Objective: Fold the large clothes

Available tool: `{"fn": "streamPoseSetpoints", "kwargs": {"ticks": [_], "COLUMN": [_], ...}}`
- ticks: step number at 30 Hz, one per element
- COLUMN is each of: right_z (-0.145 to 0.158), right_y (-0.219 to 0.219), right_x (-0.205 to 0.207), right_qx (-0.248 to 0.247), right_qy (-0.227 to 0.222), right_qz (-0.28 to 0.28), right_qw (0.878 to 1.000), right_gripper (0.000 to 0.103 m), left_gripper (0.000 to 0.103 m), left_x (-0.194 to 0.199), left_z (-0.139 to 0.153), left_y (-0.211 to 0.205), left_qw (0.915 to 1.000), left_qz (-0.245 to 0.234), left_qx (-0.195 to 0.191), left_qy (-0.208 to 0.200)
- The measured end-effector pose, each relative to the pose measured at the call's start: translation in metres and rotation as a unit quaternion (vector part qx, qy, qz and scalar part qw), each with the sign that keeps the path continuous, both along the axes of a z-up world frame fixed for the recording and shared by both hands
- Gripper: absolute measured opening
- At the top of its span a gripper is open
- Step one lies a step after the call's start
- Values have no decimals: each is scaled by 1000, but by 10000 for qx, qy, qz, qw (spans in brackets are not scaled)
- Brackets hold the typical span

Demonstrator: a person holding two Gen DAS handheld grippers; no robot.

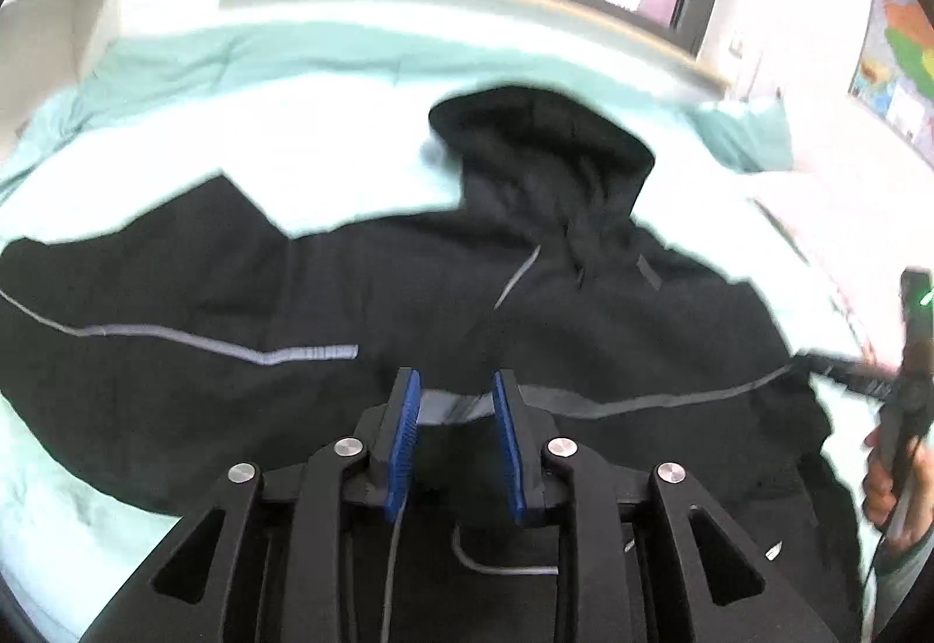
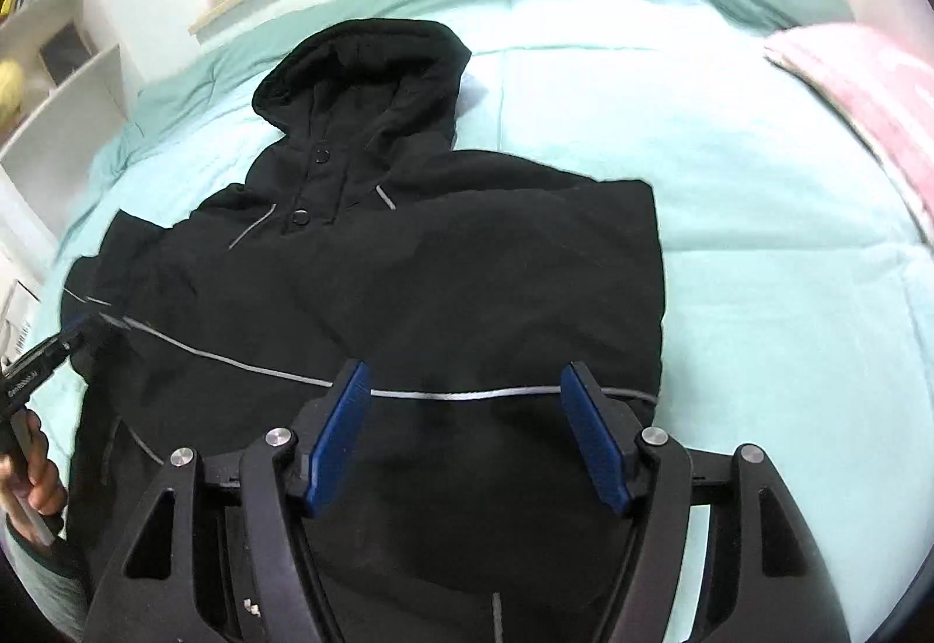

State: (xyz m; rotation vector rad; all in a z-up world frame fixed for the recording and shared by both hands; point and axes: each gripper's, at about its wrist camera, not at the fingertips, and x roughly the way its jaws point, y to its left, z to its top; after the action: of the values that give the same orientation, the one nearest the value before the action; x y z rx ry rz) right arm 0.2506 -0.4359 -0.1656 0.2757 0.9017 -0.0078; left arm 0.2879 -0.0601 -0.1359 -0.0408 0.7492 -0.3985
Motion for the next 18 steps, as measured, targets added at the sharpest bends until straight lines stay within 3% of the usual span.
{"fn": "streamPoseSetpoints", "kwargs": {"ticks": [2, 4, 7, 9, 10, 12, 18], "right_z": [-7, -23, -55, -75, -79, -80, -79], "right_y": [6, 19, 44, 63, 68, 65, 66], "right_x": [5, 12, 22, 27, 27, 26, 20], "right_qx": [-88, -189, -535, -1283, -1489, -1397, -1473], "right_qy": [106, 277, 663, 882, 825, 806, 769], "right_qz": [28, 94, 258, 495, 505, 400, 280], "right_qw": [9999, 9994, 9960, 9866, 9841, 9861, 9857], "right_gripper": [72, 72, 72, 73, 74, 74, 75], "left_gripper": [34, 35, 36, 35, 35, 35, 35], "left_x": [-4, -4, 8, 22, 26, 31, 24], "left_z": [5, -2, -46, -87, -100, -101, -87], "left_y": [-6, -24, -67, -79, -78, -69, -67], "left_qw": [9995, 9989, 9964, 9941, 9942, 9947, 9946], "left_qz": [-90, -346, -655, -401, -343, -248, -300], "left_qx": [-283, -305, 223, 664, 590, 238, 319], "left_qy": [-44, 33, 492, 761, 830, 965, 942]}}
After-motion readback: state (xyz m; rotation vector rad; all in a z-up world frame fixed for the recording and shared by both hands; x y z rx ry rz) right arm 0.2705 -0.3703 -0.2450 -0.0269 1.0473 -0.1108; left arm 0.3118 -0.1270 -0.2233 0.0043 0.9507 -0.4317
